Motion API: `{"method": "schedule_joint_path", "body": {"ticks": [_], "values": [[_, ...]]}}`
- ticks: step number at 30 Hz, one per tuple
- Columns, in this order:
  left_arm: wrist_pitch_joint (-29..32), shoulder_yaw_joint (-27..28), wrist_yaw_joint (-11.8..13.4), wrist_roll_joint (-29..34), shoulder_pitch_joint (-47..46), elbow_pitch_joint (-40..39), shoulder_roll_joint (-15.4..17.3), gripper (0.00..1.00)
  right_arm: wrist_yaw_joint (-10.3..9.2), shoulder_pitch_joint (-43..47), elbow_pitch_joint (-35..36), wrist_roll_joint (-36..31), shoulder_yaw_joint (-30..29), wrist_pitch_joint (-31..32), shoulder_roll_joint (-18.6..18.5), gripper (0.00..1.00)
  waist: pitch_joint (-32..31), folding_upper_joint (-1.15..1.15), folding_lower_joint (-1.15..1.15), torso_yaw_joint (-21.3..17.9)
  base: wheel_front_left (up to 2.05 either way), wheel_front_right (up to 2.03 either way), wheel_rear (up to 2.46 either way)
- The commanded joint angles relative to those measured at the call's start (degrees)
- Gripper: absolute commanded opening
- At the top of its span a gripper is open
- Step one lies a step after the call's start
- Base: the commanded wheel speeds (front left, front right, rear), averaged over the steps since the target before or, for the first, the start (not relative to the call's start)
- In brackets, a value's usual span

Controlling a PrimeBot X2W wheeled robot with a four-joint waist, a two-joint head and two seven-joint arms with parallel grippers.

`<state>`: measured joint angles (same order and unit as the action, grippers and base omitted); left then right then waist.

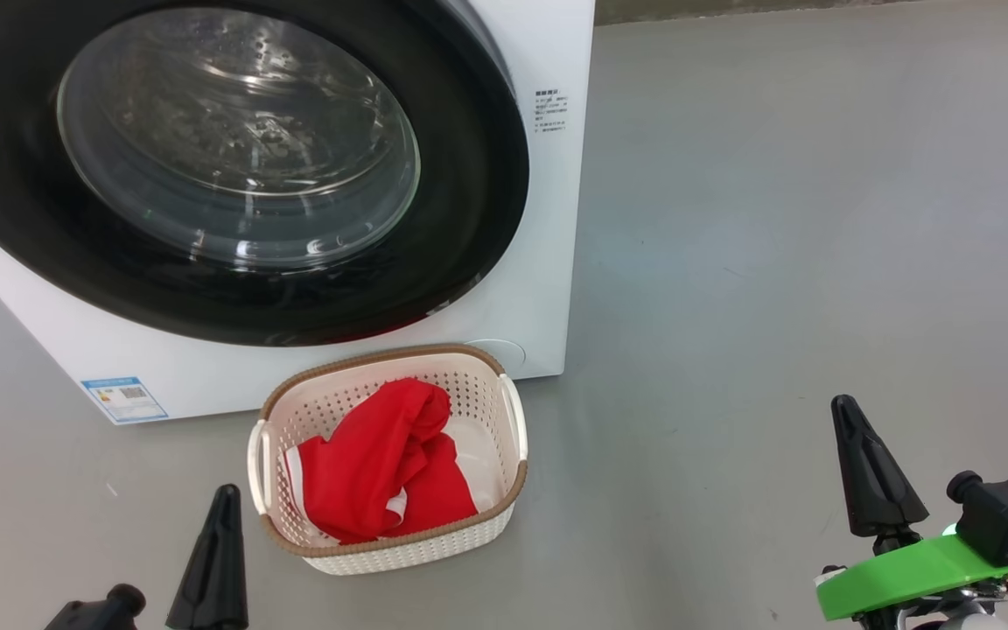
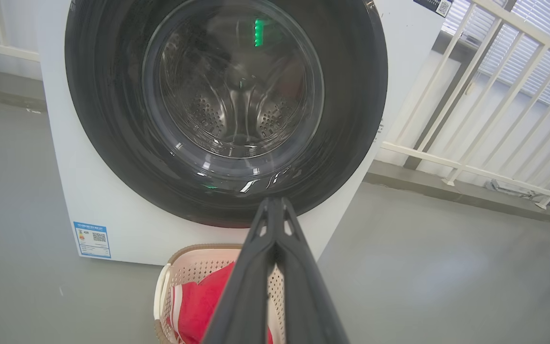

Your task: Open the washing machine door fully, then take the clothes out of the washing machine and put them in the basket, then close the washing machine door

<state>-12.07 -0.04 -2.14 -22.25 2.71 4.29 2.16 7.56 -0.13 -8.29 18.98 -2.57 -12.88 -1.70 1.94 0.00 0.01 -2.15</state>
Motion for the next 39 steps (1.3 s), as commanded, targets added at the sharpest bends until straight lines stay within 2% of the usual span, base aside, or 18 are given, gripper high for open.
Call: {"method": "schedule_joint_path", "body": {"ticks": [1, 39], "values": [[0.41, 0.65, -0.62, -1.43, -1.39, -0.98, 0.36, 0.00, -0.01, -1.71, 1.19, 2.03, 0.30, 0.31, -0.86, 0.00, -0.01, 0.00, -0.01, 0.03, 0.00, 0.00, 0.00], [6.47, 2.38, -2.27, -25.61, -3.99, 2.76, 0.74, 0.00, -0.03, -3.13, -1.16, 27.97, 0.15, 5.89, -1.93, 0.00, -0.62, 0.00, -0.01, 0.77, 0.00, 0.00, 0.00]]}}
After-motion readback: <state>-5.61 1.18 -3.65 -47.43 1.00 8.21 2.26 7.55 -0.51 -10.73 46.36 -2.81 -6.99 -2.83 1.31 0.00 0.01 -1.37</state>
